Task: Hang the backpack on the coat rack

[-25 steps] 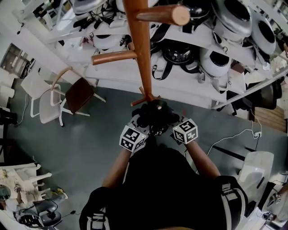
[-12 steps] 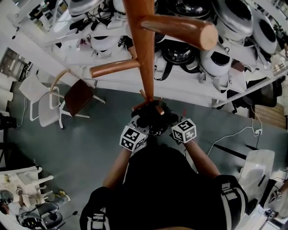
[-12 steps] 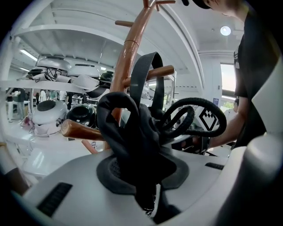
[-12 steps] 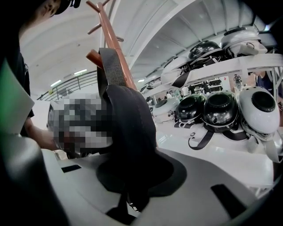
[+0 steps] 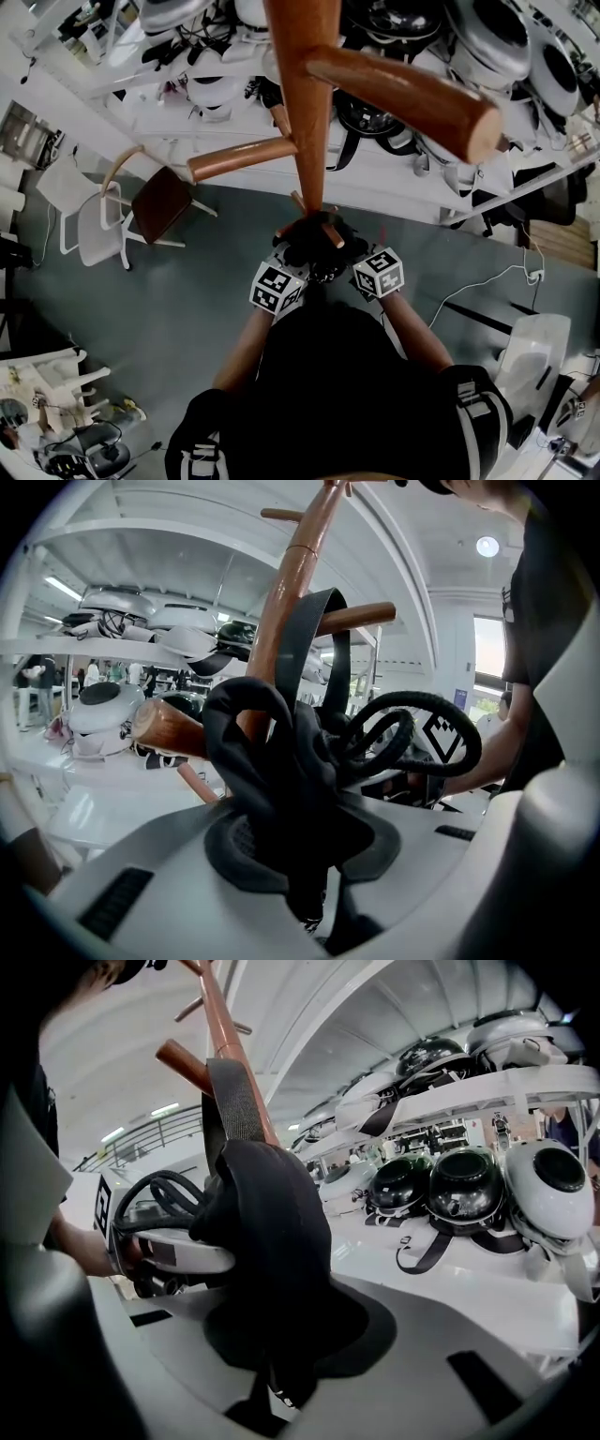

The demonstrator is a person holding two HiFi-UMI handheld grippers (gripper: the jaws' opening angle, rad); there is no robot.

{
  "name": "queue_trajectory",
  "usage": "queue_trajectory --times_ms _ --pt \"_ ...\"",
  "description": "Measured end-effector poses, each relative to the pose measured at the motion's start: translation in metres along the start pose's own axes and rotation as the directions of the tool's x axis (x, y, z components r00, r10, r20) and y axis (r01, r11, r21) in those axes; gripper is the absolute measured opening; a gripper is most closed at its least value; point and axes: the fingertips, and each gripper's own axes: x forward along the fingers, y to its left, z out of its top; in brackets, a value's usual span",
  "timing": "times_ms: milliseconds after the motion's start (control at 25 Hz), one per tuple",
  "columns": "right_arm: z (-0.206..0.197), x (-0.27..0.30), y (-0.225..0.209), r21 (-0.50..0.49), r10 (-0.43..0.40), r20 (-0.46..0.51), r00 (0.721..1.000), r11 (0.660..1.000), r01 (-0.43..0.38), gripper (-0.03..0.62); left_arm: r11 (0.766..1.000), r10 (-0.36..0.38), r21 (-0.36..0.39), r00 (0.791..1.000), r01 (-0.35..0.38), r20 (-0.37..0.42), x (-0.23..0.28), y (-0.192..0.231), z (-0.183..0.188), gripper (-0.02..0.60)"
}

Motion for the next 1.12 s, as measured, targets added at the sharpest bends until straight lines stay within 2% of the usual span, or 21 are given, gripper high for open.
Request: queue_trajectory --times_ms 720,1120 --pt "-0.013 0.018 -0.017 0.014 -0.02 -0.044 0.999 1.0 0.02 0.084 1.0 0.007 0.009 0.998 -0.006 -0.067 0.016 0.011 -0.016 0.1" --pt "-0.015 0.029 -0.026 -0.045 -0.043 -0.067 0.997 0.998 0.04 0.094 0.999 0.033 -0.002 0.997 -0.034 -0.071 0.02 0.017 -0.018 0.132"
